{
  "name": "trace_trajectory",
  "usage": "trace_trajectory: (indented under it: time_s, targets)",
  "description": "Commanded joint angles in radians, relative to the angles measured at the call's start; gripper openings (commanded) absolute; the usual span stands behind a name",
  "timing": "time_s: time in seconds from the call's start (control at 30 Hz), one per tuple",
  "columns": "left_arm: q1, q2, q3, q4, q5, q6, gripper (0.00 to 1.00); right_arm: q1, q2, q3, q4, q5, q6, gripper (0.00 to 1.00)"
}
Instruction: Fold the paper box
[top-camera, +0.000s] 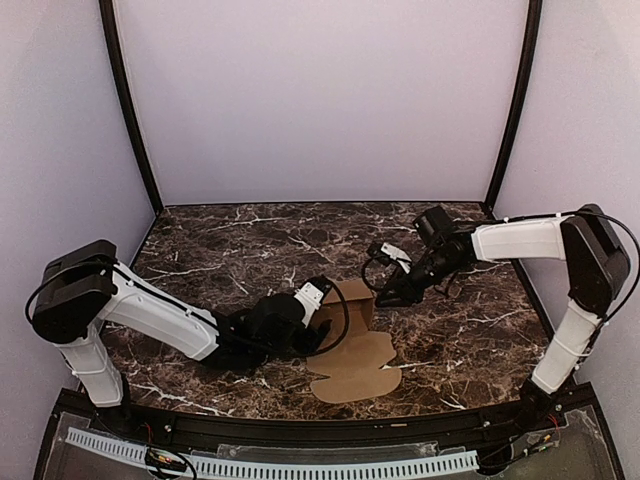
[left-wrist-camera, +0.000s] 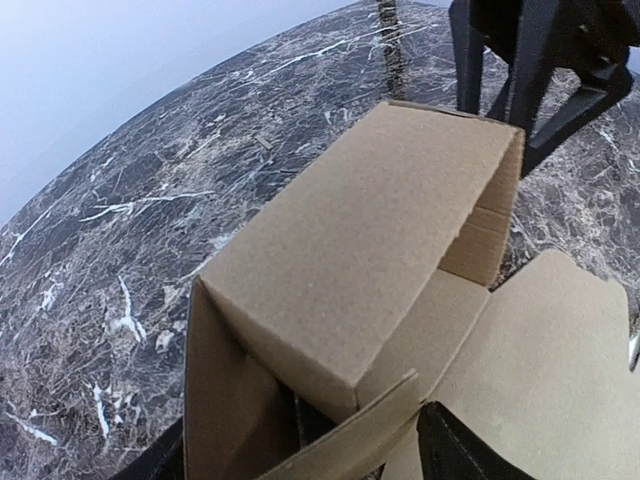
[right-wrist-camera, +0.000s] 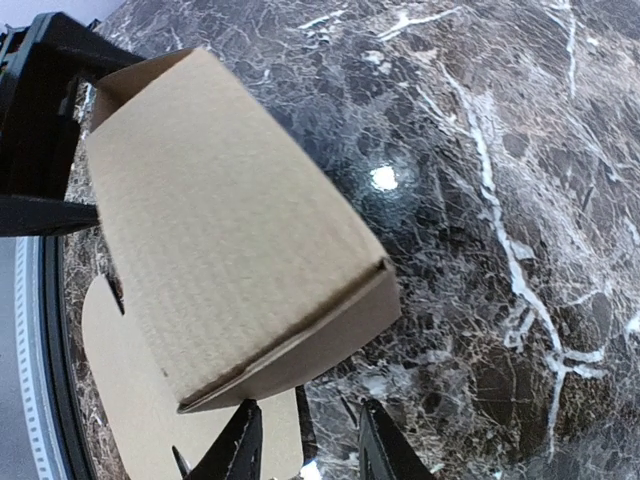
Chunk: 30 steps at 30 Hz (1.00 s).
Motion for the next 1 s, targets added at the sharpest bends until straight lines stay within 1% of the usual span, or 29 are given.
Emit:
trace_trajectory:
  time_s: [0.0,0.07,0.2,0.3,0.4,0.47,0.5,0.63,0.83,0.93,0.97]
  targets:
    - [0.031,-0.040,-0.026,-0.011,0.057,0.033,0.70,0.024,-0.018,-0.012,-0.019,-0.039,0.002,0.33]
    - [0.039,-0.051,-0.039,-0.005,0.081,0.038,0.69,0.025,-0.010,-0.007,-0.031,-0.026,-0.006,0.33]
    - [0.045,-0.137,-0.104,-0.013,0.165,0.081,0.73,0.024,-0.019,0.002,-0.080,-0.015,-0.047,0.33]
    - [0.067,-0.220,-0.137,-0.119,0.229,0.135,0.78,0.024,-0.043,0.007,-0.106,0.006,-0.073,0.33]
    - [0.110,-0.318,-0.183,-0.164,0.302,0.169,0.80,0.022,-0.050,0.026,-0.119,0.047,-0.110,0.35]
    - [0.148,-0.345,-0.196,-0.187,0.364,0.182,0.80,0.023,-0.039,0.044,-0.126,0.068,-0.142,0.36]
    - [0.159,-0.347,-0.198,-0.200,0.402,0.198,0.80,0.022,-0.033,0.054,-0.127,0.075,-0.162,0.36]
    - [0.191,-0.305,-0.196,-0.187,0.465,0.261,0.80,0.022,0.026,0.122,-0.115,0.090,-0.194,0.37]
    - [0.212,-0.231,-0.195,-0.134,0.464,0.300,0.77,0.022,0.152,0.228,-0.099,0.062,-0.171,0.37]
    - [0.220,-0.204,-0.195,-0.079,0.494,0.298,0.72,0.024,0.181,0.243,-0.092,0.046,-0.160,0.36]
    - [0.220,-0.189,-0.188,-0.071,0.517,0.297,0.69,0.026,0.183,0.243,-0.092,0.032,-0.157,0.37]
